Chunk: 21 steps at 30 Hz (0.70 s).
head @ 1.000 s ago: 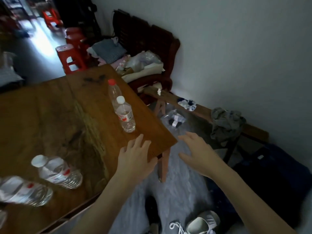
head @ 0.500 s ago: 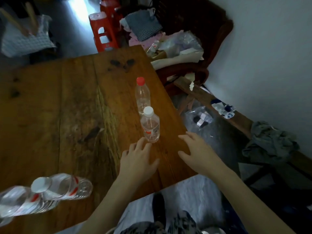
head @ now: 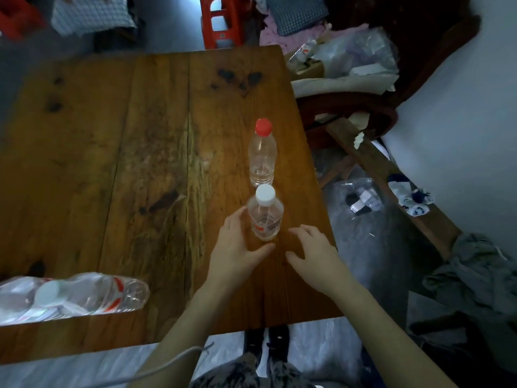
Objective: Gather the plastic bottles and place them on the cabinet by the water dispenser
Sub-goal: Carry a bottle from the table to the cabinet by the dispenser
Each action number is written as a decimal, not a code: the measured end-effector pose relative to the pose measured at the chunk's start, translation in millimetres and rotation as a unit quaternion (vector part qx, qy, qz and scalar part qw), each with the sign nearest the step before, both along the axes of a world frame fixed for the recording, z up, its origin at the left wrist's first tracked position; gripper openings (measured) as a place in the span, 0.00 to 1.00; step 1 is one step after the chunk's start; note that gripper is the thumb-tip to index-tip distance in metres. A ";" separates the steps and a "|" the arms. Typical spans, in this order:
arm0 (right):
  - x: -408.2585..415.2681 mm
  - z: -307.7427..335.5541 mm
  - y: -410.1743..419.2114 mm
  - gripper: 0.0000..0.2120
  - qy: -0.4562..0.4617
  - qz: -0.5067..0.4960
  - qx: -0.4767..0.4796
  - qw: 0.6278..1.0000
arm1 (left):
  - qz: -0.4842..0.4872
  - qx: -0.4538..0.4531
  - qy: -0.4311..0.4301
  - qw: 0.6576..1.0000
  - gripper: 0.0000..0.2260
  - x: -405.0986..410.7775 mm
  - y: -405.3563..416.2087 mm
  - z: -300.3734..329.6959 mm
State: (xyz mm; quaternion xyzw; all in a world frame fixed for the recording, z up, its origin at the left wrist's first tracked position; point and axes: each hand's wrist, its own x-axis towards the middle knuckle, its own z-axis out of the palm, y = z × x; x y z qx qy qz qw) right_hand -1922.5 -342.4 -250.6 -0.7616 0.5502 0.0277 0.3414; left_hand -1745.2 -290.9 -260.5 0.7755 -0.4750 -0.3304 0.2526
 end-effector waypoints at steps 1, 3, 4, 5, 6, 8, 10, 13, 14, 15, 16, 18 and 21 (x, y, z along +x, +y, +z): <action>0.3 -0.4 -2.1 0.27 -0.004 0.003 0.002 1.000 | 0.017 -0.018 0.042 0.999 0.43 -2.7 -5.4 -3.0; -0.2 -2.3 -6.4 0.27 -0.005 0.009 0.003 1.000 | 0.042 -0.043 0.108 0.992 0.41 -6.6 -15.4 -7.4; -0.4 -3.4 -8.2 0.26 -0.004 0.014 0.003 1.000 | 0.050 -0.053 0.129 0.989 0.38 -7.7 -19.9 -8.8; -0.8 -4.2 -9.9 0.26 -0.003 0.019 0.001 1.000 | 0.056 -0.062 0.142 0.986 0.35 -8.1 -23.5 -10.4; -1.3 -5.2 -11.6 0.26 -0.004 0.023 -0.001 1.000 | 0.061 -0.071 0.151 0.984 0.33 -7.7 -26.4 -11.3; -2.0 -7.0 -14.2 0.25 -0.009 0.030 -0.008 0.999 | 0.064 -0.085 0.156 0.982 0.29 -5.8 -30.3 -10.9; -2.8 -9.2 -15.7 0.25 -0.017 0.033 -0.004 0.999 | 0.058 -0.097 0.151 0.982 0.28 -4.4 -31.9 -8.5; -3.6 -11.1 -17.3 0.24 -0.058 0.010 0.031 0.998 | 0.064 -0.122 0.153 0.978 0.27 -2.2 -30.6 0.4; -3.7 -11.5 -18.1 0.24 -0.076 -0.008 0.051 0.996 | 0.062 -0.130 0.156 0.977 0.26 -1.2 -29.8 5.0; -3.8 -11.4 -18.7 0.24 -0.095 -0.026 0.070 0.993 | 0.056 -0.134 0.157 0.977 0.26 -0.1 -28.7 10.0; -4.1 -11.7 -19.5 0.23 -0.113 -0.044 0.092 0.988 | 0.045 -0.135 0.157 0.977 0.26 0.9 -27.3 15.1; -5.1 -13.2 -20.9 0.21 -0.160 -0.088 0.137 0.974 | 0.023 -0.140 0.151 0.978 0.27 2.1 -24.8 26.4; -5.4 -12.4 -22.2 0.14 -0.250 -0.196 0.246 0.916 | -0.007 -0.148 0.140 0.979 0.28 1.5 -22.2 42.3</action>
